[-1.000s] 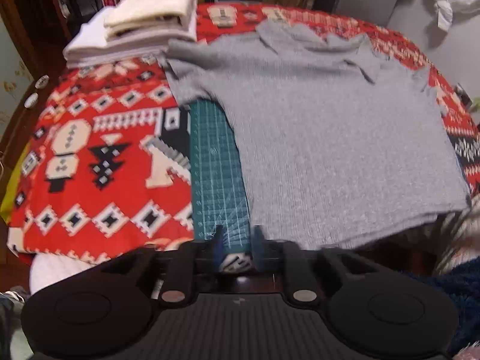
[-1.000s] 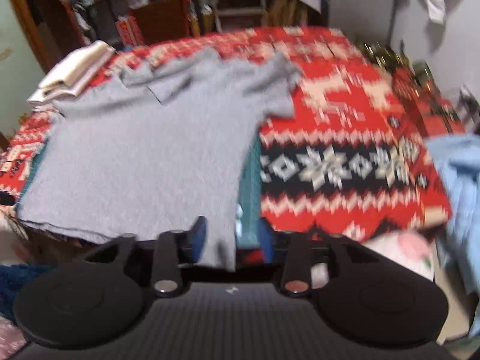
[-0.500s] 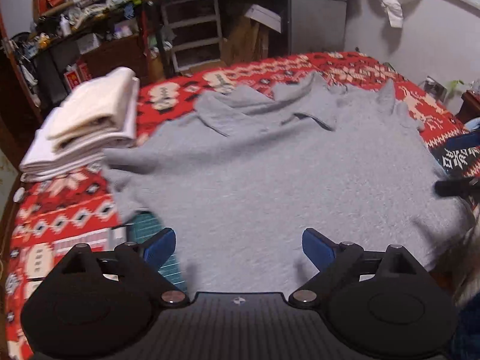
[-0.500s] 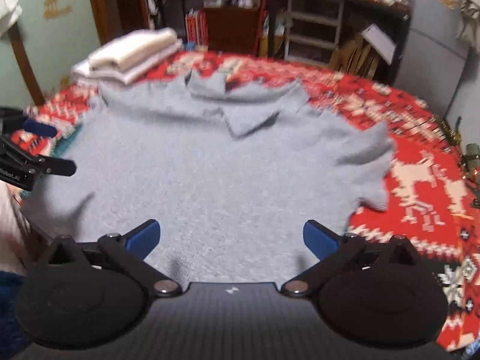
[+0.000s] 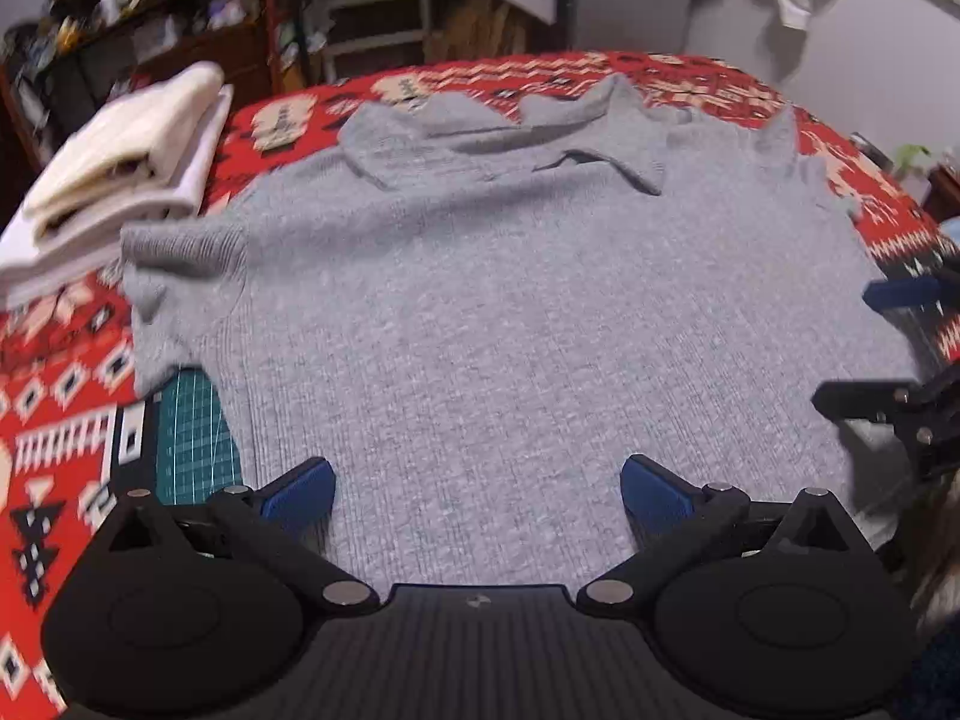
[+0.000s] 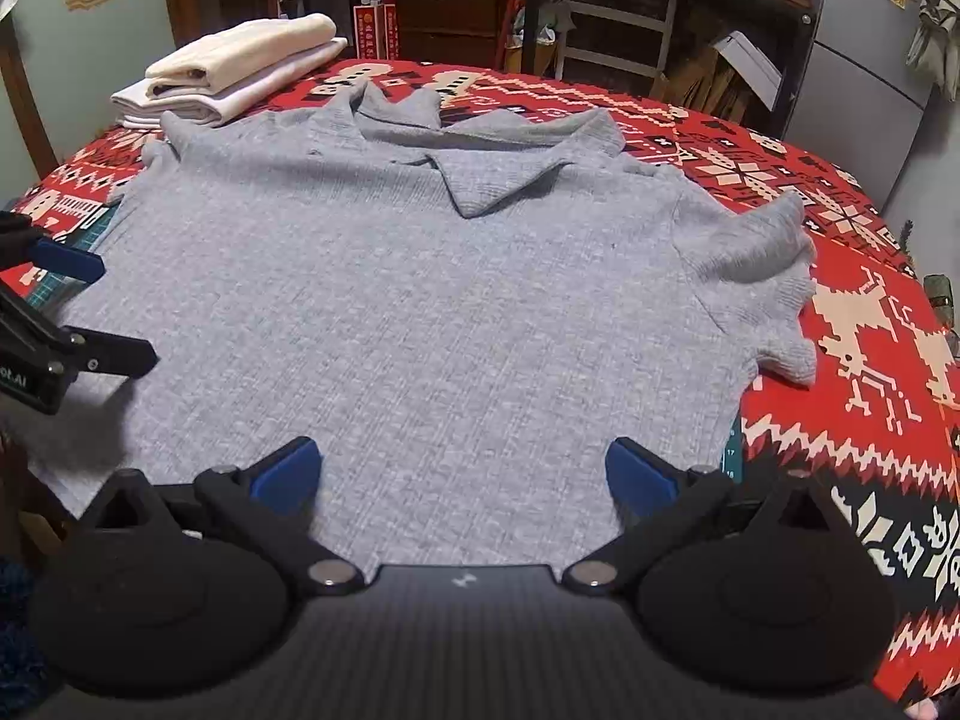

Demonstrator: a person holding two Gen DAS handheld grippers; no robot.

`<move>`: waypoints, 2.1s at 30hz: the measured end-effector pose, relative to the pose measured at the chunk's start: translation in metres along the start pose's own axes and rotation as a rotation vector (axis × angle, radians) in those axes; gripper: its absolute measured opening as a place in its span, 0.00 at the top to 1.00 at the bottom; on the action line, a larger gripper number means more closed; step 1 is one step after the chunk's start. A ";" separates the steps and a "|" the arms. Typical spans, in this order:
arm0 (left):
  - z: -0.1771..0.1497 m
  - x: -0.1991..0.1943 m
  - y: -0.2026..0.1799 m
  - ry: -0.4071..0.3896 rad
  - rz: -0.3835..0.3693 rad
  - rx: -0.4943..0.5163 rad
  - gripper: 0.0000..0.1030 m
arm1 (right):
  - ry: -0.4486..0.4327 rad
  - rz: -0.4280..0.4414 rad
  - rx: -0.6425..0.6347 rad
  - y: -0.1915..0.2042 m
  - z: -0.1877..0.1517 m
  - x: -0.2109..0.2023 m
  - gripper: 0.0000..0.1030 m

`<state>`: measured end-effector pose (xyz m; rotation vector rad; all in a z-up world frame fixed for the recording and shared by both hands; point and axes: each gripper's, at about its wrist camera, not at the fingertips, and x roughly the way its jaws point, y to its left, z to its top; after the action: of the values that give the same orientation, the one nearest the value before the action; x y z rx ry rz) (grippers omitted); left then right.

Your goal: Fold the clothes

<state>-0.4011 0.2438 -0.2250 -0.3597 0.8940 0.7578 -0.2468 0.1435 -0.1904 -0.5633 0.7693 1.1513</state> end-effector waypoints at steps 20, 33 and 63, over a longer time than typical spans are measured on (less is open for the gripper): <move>-0.012 -0.003 0.000 -0.085 -0.012 0.014 0.00 | -0.008 -0.016 0.008 0.001 -0.003 -0.003 0.00; 0.032 -0.015 0.045 -0.031 -0.125 0.116 0.67 | -0.053 0.068 0.061 -0.032 0.030 -0.022 0.37; 0.192 0.125 0.107 -0.014 -0.216 0.333 0.86 | -0.013 0.114 0.015 -0.136 0.186 0.153 0.62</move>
<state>-0.3208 0.4832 -0.2098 -0.1518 0.9334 0.4024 -0.0406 0.3278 -0.1927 -0.5047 0.8064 1.2517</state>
